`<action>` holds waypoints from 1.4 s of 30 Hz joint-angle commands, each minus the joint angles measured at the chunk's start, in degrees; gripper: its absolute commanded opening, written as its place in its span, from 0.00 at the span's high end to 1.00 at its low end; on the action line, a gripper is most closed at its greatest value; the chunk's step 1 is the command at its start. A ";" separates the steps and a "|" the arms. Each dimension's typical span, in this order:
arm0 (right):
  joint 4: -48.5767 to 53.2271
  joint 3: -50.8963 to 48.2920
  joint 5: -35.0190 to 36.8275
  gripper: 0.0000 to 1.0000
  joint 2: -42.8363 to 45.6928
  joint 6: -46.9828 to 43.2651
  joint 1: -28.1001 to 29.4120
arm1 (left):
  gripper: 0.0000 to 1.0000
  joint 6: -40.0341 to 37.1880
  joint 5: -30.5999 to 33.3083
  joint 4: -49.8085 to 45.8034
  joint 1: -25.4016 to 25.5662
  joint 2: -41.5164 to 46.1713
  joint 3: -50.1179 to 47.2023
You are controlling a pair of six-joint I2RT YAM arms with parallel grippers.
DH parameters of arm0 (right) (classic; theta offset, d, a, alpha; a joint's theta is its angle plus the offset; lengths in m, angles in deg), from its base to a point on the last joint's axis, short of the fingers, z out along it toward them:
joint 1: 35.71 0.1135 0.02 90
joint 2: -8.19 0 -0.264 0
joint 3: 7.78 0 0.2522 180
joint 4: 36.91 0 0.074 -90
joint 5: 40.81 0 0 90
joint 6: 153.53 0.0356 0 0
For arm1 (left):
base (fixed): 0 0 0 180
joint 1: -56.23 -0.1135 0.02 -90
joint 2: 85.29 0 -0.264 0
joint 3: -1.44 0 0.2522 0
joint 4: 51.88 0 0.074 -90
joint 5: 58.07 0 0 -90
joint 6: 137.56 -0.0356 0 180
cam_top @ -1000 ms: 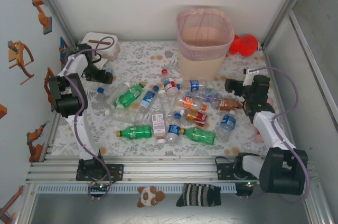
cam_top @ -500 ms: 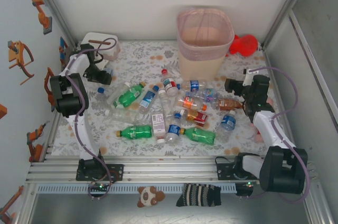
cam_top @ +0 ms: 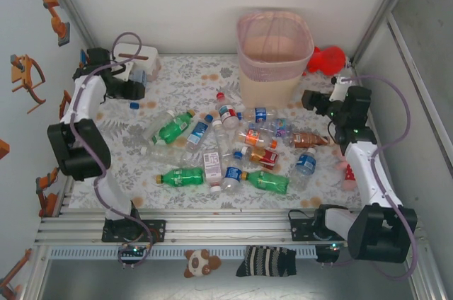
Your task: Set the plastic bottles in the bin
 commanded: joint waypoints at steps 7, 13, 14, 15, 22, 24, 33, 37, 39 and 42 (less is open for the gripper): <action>4.44 10.03 -14.38 0.18 0.67 3.58 4.70 | 0.44 13.79 -20.68 21.51 5.31 16.67 -11.33; 5.09 15.63 -16.74 0.19 0.55 2.23 12.51 | 0.48 19.90 -29.05 35.14 11.12 24.84 -16.56; 5.05 16.62 -17.77 0.20 0.46 1.63 13.98 | 0.48 20.20 -29.73 36.72 12.48 25.99 -17.13; 4.88 17.64 -19.08 0.20 0.21 1.23 15.21 | 0.49 20.10 -30.23 38.44 13.99 27.30 -17.83; 2.53 24.10 -27.51 0.27 -2.17 0.06 22.68 | 0.49 17.11 -34.27 42.77 24.92 32.52 -18.36; 2.19 25.79 -28.99 0.27 -2.39 -0.63 24.72 | 0.49 17.24 -35.27 44.03 27.47 33.14 -18.15; -0.22 32.21 -30.80 0.24 -3.52 -1.01 32.84 | 0.49 16.98 -41.13 48.71 38.38 33.35 -16.83; -0.43 34.09 -31.40 0.23 -3.87 -1.28 35.77 | 0.49 16.59 -41.40 49.38 41.91 32.84 -16.08; -0.41 34.71 -32.16 0.24 -4.06 -1.13 36.63 | 0.49 16.33 -41.45 49.85 43.20 32.61 -15.86; -0.40 34.74 -33.10 0.26 -3.91 -0.76 37.56 | 0.49 16.23 -41.66 51.12 44.38 32.37 -15.85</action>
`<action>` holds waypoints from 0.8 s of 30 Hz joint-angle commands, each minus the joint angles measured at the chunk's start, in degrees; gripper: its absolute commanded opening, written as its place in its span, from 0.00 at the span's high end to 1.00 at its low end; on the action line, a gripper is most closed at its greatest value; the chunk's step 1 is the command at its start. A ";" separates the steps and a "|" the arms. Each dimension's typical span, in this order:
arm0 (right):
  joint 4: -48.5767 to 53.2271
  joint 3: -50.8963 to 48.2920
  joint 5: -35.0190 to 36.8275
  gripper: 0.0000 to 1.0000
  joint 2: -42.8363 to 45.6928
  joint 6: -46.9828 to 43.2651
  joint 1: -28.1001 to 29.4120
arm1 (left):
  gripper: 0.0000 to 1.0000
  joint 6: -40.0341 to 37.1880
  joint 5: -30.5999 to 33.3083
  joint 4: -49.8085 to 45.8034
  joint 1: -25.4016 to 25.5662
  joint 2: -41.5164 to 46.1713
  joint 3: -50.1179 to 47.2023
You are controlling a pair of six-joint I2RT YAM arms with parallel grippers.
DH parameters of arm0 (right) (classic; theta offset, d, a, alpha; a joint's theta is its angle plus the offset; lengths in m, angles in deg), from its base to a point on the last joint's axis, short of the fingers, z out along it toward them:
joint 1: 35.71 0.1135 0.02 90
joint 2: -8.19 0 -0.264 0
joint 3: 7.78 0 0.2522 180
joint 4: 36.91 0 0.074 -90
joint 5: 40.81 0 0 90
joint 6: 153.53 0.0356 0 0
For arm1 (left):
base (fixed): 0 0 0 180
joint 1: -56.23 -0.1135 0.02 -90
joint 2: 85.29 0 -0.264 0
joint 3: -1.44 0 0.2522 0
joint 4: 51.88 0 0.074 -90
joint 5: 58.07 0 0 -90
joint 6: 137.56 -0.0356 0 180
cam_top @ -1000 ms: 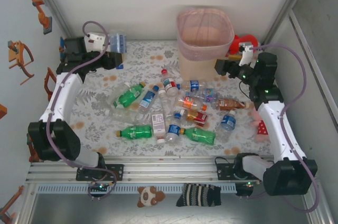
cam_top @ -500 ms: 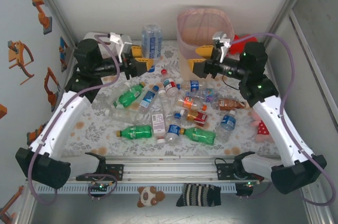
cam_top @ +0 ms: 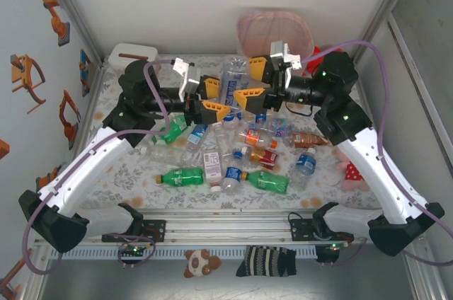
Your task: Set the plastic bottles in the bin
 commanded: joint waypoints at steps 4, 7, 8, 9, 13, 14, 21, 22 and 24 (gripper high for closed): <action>-1.08 0.50 -2.53 0.32 0.94 0.23 2.13 | 0.49 -0.57 -1.47 5.51 1.53 0.04 1.58; -1.22 0.26 -2.21 0.37 1.45 0.50 2.90 | 0.49 -0.27 -0.88 7.14 1.66 0.55 1.06; -1.25 0.27 -1.92 0.39 1.56 0.65 3.14 | 0.49 -0.04 -0.68 7.93 1.66 0.69 0.85; -1.44 0.23 -1.68 0.42 1.66 0.85 3.40 | 0.48 0.23 -0.48 8.77 1.67 0.95 0.47; -2.66 0.27 -1.76 0.47 1.90 1.87 4.19 | 0.49 1.44 -0.38 10.98 1.67 1.34 0.18; -2.99 0.27 -1.76 0.48 1.92 2.12 4.27 | 0.49 1.66 -0.37 11.51 1.75 1.44 0.09; -3.95 1.09 0.10 0.54 2.18 2.55 5.37 | 0.39 1.88 0.93 12.28 1.69 2.55 -0.68; -3.72 1.32 1.08 0.54 2.35 2.63 5.39 | 0.32 1.51 1.81 11.72 1.70 2.96 -0.85; -2.20 2.40 4.74 0.55 2.74 1.87 5.38 | 0.24 -0.28 4.18 9.49 1.71 4.29 -1.56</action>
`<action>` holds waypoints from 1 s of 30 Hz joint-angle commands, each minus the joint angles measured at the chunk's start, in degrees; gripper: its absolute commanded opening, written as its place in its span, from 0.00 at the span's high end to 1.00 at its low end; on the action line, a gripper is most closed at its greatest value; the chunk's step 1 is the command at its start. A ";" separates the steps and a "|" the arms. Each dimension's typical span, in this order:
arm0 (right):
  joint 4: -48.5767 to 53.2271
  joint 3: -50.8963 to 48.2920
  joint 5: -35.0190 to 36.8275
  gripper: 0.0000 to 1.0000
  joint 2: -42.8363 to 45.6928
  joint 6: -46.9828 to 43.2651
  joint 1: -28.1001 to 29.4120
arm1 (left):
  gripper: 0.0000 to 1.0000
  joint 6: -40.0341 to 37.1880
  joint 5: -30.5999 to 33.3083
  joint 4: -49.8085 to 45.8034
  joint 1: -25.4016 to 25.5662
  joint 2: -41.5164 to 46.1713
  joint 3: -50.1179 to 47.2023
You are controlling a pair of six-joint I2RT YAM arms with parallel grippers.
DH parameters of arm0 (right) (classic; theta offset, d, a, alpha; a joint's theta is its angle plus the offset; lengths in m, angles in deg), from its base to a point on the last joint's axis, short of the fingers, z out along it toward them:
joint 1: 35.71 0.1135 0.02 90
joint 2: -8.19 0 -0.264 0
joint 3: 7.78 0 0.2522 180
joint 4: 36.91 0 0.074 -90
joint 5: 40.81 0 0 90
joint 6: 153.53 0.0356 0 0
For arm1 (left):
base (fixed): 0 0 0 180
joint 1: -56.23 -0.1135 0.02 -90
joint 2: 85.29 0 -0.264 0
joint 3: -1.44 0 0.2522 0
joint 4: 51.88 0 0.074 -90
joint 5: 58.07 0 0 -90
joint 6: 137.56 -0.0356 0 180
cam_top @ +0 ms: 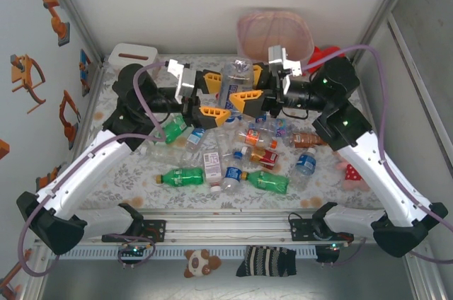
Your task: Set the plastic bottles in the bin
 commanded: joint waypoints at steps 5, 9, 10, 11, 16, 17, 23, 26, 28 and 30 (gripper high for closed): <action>8.30 7.05 16.41 0.56 2.29 -5.19 0.36 | 0.09 -6.83 14.47 -8.39 -0.31 7.15 -2.67; 13.59 11.49 27.38 0.55 0.34 -9.26 -0.89 | 0.03 -6.73 28.66 -16.39 -1.35 9.57 -2.41; 14.76 12.89 29.76 0.56 -0.57 -9.53 -1.73 | 0.03 -6.47 32.40 -18.58 -1.60 9.97 -2.08; 15.31 14.00 31.81 0.56 -1.50 -9.57 -2.41 | 0.03 -6.38 34.67 -20.88 -2.23 10.28 -1.53; 17.85 20.15 42.84 0.59 -7.49 -9.08 -7.06 | 0.03 -3.72 36.99 -24.28 -7.67 13.84 -3.89; 18.44 21.76 44.14 0.61 -9.11 -8.01 -8.58 | 0.03 -3.17 37.12 -24.11 -8.90 14.75 -5.01; 22.95 31.21 48.10 0.69 -20.47 -2.04 -16.37 | 0.03 -0.17 42.89 -30.26 -13.41 16.29 -5.09; 26.49 36.92 50.32 0.70 -26.93 -1.87 -18.03 | 0.03 -0.29 44.02 -32.54 -13.73 15.84 -4.84; 28.91 40.39 51.60 0.71 -31.14 -1.84 -18.99 | 0.03 -0.11 43.95 -32.37 -13.75 16.03 -5.73; 30.31 42.73 52.32 0.72 -34.53 -1.65 -19.88 | 0.03 0.61 43.97 -31.20 -13.79 16.35 -7.43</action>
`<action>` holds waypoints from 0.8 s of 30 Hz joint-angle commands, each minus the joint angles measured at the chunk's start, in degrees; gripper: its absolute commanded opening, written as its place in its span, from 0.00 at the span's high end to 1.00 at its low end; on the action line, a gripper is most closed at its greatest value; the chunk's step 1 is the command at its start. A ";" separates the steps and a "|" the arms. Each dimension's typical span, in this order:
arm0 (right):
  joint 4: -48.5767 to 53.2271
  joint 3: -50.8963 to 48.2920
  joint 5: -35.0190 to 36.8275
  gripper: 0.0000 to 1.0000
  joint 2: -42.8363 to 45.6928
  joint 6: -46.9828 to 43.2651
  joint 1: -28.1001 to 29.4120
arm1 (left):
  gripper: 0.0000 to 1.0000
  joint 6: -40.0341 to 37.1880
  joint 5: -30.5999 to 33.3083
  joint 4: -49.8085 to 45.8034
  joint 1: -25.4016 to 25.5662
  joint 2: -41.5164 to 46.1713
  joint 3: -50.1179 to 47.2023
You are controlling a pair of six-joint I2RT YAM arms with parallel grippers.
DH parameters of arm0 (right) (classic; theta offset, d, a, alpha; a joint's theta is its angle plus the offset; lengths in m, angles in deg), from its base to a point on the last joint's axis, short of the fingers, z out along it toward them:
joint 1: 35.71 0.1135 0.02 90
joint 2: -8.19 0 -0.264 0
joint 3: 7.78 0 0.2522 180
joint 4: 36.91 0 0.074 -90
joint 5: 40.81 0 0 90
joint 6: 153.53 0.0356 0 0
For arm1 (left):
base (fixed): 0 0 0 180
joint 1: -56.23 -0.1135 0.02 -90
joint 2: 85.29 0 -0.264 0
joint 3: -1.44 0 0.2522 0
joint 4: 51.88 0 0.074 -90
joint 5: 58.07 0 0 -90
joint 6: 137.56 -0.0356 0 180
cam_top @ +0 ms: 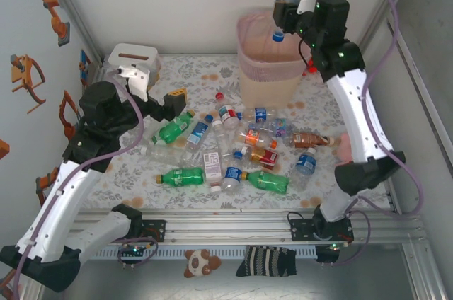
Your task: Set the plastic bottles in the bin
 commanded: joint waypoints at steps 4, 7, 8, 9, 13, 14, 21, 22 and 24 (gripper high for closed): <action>7.59 8.54 3.60 0.73 -9.83 1.04 -2.72 | 0.03 3.59 -0.08 1.42 -0.16 1.34 -4.67; 9.93 11.65 3.69 0.73 -14.64 0.38 -3.33 | 0.03 4.55 -0.73 2.08 -0.19 1.70 -6.05; 10.43 12.36 3.77 0.73 -15.97 0.08 -3.29 | 0.03 4.81 -0.83 2.28 -0.22 1.73 -6.35; 10.99 13.22 3.82 0.73 -17.47 -0.04 -3.51 | 0.03 5.12 -0.98 2.70 -0.18 1.86 -6.88; 12.94 16.33 3.59 0.73 -22.49 -0.28 -3.70 | 0.03 6.45 -1.45 4.83 -0.22 2.09 -9.07; 13.32 16.98 3.59 0.74 -23.75 -0.29 -3.79 | 0.03 6.79 -1.51 5.03 -0.21 2.11 -9.53; 15.52 20.24 3.34 0.73 -30.61 -0.99 -4.19 | 0.03 8.37 -1.21 5.23 -0.14 1.97 -10.99; 16.27 21.28 3.26 0.73 -31.84 -1.07 -4.26 | 0.03 8.86 -1.07 5.33 -0.22 1.82 -11.16; 17.76 22.92 3.25 0.73 -33.78 -1.17 -4.37 | 0.03 9.66 -0.96 5.45 -0.15 1.51 -11.24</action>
